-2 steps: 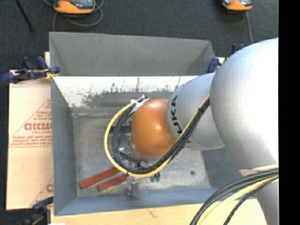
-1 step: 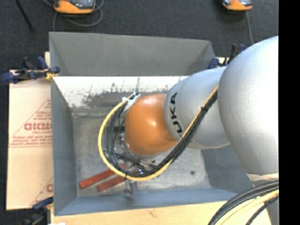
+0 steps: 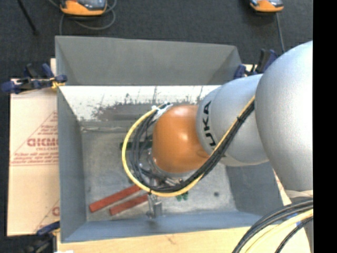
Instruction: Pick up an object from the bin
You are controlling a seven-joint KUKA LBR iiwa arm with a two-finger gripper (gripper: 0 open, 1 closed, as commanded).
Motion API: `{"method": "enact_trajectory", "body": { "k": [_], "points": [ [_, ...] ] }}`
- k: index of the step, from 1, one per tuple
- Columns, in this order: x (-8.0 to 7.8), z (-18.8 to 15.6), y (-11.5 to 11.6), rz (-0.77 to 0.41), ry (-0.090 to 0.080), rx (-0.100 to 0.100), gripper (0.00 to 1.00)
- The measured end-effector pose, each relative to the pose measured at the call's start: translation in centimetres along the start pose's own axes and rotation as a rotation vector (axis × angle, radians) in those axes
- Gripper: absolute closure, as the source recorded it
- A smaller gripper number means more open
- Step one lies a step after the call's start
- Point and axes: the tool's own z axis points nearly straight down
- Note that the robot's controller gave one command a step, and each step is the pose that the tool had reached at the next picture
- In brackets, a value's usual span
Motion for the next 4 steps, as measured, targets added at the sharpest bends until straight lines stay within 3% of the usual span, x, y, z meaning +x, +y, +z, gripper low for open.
{"method": "enact_trajectory", "body": {
  "k": [1, 2, 3, 4],
  "points": [
    [-3.4, 3.3, 2.5, -0.173, -0.004, 0.001, 0.0],
    [-3.5, 3.3, 2.5, -0.168, -0.006, 0.0, 0.0],
    [-3.5, 3.3, 2.5, -0.166, -0.005, -0.001, 1.0],
    [-3.6, 0.7, 2.4, -0.16, -0.007, 0.002, 1.0]
  ]
}}
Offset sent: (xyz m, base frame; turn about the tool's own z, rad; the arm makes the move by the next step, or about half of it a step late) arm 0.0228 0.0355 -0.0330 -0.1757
